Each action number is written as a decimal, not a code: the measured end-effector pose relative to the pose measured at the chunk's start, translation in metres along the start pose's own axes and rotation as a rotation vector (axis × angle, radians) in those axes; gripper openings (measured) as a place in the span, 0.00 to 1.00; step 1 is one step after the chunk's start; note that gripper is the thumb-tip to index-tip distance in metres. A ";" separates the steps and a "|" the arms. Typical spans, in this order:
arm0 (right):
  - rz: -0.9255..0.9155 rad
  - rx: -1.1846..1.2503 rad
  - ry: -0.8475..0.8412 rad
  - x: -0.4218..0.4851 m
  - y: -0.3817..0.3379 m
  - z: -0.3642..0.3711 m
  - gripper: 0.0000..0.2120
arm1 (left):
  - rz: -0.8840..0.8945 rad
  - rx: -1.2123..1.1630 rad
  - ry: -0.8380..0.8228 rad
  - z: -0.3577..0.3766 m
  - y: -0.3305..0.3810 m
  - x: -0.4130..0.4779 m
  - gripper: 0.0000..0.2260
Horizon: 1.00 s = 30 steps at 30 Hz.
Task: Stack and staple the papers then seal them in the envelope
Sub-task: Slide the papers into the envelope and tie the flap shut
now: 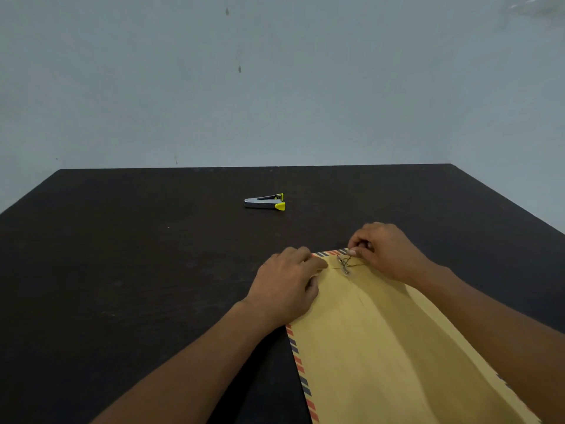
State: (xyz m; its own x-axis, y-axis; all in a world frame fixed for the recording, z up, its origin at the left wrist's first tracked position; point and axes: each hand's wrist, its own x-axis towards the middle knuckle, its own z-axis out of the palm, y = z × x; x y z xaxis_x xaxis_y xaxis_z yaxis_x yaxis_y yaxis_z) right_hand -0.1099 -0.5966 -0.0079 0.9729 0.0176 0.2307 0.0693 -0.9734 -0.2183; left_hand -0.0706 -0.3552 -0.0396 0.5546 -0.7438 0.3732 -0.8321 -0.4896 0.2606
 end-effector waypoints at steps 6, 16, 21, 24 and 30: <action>-0.053 -0.094 -0.004 -0.007 0.002 -0.001 0.05 | 0.168 0.061 -0.125 0.001 0.001 0.010 0.20; -0.064 -0.077 -0.036 -0.057 0.004 -0.008 0.06 | 0.118 0.034 -0.179 0.000 0.001 0.013 0.22; -0.081 -0.072 -0.122 -0.076 -0.015 -0.009 0.07 | 0.030 -0.093 -0.116 0.005 -0.001 0.010 0.16; -0.085 -0.052 -0.209 -0.077 -0.036 -0.011 0.06 | -0.027 -0.151 -0.090 0.003 0.000 0.008 0.12; -0.098 -0.058 -0.312 -0.051 -0.066 -0.010 0.06 | -0.076 -0.234 -0.023 -0.001 0.001 0.006 0.10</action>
State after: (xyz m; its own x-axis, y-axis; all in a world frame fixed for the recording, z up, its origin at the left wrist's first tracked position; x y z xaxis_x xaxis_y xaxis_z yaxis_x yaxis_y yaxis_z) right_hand -0.1663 -0.5359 0.0039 0.9835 0.1723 -0.0552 0.1622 -0.9749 -0.1528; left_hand -0.0678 -0.3593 -0.0363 0.6127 -0.7203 0.3253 -0.7614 -0.4277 0.4872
